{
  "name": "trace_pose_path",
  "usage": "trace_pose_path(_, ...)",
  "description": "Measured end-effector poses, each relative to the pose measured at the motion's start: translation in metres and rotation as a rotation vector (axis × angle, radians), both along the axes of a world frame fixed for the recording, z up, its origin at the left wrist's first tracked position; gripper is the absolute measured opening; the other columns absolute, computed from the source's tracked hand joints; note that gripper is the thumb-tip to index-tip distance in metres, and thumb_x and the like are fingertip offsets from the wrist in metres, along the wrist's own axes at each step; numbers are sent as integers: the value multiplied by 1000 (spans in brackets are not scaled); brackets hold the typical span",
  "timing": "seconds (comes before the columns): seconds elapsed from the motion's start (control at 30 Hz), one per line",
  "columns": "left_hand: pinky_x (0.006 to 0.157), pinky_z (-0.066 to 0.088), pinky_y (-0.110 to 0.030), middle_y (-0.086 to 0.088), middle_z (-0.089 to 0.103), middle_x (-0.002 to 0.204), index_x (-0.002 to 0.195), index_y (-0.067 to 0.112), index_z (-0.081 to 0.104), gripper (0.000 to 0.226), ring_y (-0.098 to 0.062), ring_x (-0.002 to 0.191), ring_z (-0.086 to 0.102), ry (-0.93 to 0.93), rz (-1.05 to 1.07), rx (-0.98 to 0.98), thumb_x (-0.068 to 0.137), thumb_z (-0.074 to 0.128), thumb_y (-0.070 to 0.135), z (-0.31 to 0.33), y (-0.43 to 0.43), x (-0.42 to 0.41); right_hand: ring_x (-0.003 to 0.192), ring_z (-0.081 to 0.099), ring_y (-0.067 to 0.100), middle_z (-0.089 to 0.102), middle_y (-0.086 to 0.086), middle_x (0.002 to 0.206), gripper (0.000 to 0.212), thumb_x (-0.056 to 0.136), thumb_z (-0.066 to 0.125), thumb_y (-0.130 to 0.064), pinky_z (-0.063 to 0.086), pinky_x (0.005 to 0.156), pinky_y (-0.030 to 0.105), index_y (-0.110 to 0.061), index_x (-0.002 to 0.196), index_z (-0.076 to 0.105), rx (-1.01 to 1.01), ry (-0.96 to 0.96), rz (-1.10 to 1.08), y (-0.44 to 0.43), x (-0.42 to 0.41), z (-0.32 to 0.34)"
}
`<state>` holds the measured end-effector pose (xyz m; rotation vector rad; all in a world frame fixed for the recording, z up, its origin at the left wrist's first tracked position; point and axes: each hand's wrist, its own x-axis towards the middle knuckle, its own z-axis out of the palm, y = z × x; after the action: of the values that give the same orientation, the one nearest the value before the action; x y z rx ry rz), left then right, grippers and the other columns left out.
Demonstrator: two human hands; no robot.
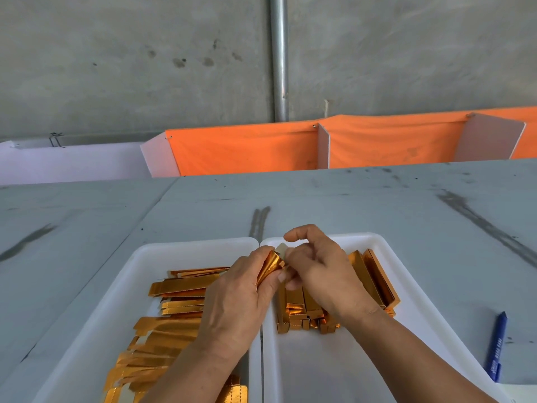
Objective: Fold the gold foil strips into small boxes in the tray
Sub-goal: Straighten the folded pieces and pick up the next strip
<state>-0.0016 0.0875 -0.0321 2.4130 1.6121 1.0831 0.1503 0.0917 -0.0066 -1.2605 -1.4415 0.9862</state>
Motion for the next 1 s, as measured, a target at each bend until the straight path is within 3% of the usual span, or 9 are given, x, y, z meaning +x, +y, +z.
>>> trace_pose_path(0.17,69,50,-17,16,56,95,133,35,42,62,-4,84,56,5,-12,5,84,27,69,0,0,0,71,73,26,72,15,78,26,100,45,-14,58,59,29,-13,99,70,-233,387,-22,2,5,9)
trace_pose_path(0.3,70,52,-21,15,57,96,133,35,42,60,-4,84,56,9,-15,14,85,28,69,-1,0,0,64,67,16,71,10,75,25,99,49,-12,56,54,24,-6,96,73,-288,524,57,2,7,7)
trace_pose_path(0.6,69,53,-22,12,59,95,133,32,45,61,-6,82,58,12,-27,11,86,31,66,1,-2,1,57,60,11,67,5,68,8,92,68,-14,52,54,20,-12,88,75,-226,426,103,3,4,1)
trace_pose_path(1.0,73,53,-23,11,60,99,134,31,46,62,-6,86,59,27,-34,4,85,29,67,3,-4,2,52,60,10,68,6,67,5,90,70,-12,51,54,19,-11,87,72,-177,334,71,3,3,2)
